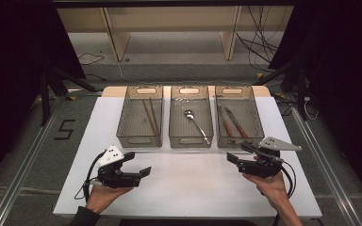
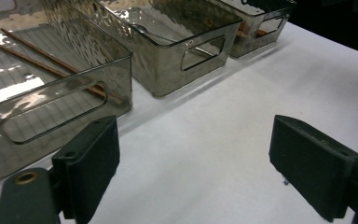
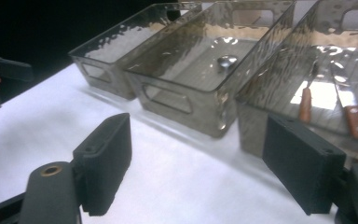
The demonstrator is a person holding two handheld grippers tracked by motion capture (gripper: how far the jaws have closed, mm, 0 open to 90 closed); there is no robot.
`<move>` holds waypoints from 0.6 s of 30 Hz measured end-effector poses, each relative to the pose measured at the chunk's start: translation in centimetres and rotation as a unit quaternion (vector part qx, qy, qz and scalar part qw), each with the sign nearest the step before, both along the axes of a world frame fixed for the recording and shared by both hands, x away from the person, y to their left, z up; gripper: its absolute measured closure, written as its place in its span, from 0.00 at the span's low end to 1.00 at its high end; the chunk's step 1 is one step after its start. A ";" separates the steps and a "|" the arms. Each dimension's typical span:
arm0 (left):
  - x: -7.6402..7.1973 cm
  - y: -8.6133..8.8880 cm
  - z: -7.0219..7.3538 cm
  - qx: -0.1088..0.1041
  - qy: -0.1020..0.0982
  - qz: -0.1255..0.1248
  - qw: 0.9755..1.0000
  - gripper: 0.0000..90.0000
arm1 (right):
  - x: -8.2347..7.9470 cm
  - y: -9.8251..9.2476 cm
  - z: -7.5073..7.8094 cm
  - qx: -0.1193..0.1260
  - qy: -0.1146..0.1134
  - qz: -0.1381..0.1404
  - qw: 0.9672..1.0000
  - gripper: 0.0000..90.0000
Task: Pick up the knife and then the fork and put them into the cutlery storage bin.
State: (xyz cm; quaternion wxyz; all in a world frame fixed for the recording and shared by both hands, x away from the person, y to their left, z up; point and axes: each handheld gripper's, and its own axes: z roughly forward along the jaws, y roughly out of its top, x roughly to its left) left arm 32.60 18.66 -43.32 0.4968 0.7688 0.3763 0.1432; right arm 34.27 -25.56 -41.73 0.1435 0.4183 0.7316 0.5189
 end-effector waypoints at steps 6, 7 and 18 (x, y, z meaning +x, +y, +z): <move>-0.3 -0.1 -0.1 -0.002 0.003 -0.007 1.000 0.18 | -1.7 0.5 -0.9 0.002 -0.008 0.015 1.000 0.25; -0.4 -0.1 -0.1 -0.003 0.004 -0.008 1.000 0.18 | -2.0 0.6 -1.1 0.000 -0.011 0.014 1.000 0.25; -0.6 -0.1 -0.5 -0.003 0.008 -0.010 1.000 0.18 | -3.7 0.7 -2.1 -0.007 -0.019 0.016 1.000 0.23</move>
